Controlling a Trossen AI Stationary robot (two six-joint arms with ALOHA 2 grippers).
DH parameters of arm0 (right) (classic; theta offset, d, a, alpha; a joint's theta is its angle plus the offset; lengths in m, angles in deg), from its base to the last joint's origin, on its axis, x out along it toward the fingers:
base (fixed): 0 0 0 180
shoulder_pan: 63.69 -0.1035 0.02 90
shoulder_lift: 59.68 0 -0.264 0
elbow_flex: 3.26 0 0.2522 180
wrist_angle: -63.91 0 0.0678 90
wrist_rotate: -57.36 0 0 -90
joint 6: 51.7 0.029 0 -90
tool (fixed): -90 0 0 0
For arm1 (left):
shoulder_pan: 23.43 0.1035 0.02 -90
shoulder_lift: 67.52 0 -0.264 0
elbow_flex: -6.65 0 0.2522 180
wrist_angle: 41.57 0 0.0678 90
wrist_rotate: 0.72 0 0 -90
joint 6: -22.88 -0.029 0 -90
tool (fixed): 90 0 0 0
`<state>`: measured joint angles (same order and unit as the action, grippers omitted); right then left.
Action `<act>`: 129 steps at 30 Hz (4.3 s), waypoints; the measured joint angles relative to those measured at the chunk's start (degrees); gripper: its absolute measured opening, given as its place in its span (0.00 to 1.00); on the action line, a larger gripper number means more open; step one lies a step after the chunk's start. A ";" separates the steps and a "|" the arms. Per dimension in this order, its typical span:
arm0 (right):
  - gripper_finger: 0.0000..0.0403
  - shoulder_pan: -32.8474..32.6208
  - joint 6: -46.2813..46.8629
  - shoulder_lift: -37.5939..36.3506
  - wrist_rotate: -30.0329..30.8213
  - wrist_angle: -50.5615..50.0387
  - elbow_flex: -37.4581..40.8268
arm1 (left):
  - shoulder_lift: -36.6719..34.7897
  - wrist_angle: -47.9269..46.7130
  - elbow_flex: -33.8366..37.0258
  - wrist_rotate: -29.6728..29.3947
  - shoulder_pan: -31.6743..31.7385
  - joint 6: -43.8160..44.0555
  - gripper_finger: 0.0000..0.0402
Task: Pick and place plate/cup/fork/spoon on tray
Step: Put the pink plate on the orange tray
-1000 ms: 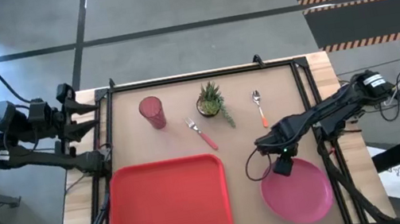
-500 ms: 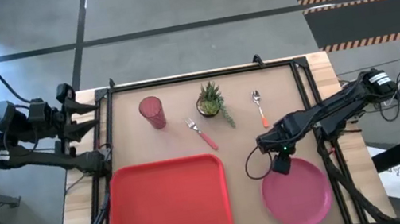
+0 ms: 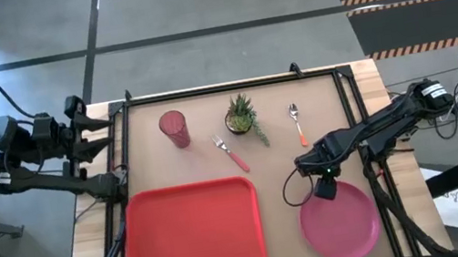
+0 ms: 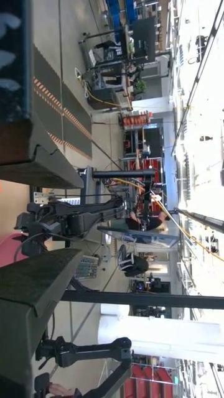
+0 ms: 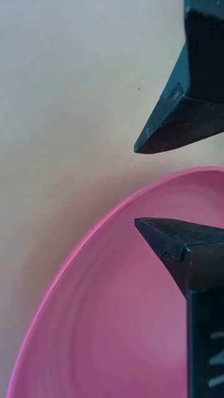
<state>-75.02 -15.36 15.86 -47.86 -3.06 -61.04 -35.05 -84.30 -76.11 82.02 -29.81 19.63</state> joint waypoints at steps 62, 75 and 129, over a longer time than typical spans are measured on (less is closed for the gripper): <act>0.02 0.11 1.38 -6.94 18.01 20.62 -13.49 | -0.07 -0.37 0.00 -0.04 0.01 -0.08 0.37; 0.02 2.39 -12.82 16.84 3.68 25.64 -32.25 | -0.77 -0.69 0.00 -0.04 0.00 -0.09 0.37; 0.02 9.81 -34.87 53.91 -8.66 16.25 -70.09 | -7.80 -7.60 1.57 -0.02 -0.01 1.93 0.37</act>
<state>-65.21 -50.23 69.77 -56.52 13.19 -131.13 -42.85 -91.90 -74.53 81.99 -29.82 21.56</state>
